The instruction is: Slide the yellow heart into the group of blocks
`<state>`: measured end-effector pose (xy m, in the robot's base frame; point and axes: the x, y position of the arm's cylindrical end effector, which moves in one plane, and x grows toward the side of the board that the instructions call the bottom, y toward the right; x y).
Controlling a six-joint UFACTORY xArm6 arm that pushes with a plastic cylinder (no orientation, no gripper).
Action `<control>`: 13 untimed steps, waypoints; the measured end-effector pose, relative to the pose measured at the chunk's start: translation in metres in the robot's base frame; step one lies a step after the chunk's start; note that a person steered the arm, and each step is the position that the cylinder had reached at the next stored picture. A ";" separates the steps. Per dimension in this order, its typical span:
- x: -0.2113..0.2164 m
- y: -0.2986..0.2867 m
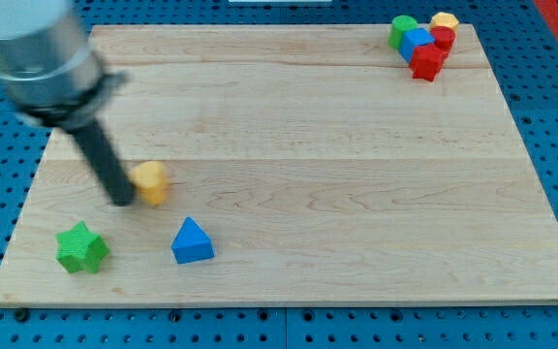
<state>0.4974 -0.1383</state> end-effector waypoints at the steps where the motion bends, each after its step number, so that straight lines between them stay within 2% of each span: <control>1: -0.019 0.051; 2: -0.023 0.038; 3: -0.040 0.057; 4: -0.053 0.134; 5: -0.052 0.161; 7: -0.038 0.043; 8: -0.060 0.048; 10: -0.073 0.228; 11: -0.073 0.221; 12: -0.073 0.154; 13: -0.084 0.123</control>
<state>0.4136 -0.0156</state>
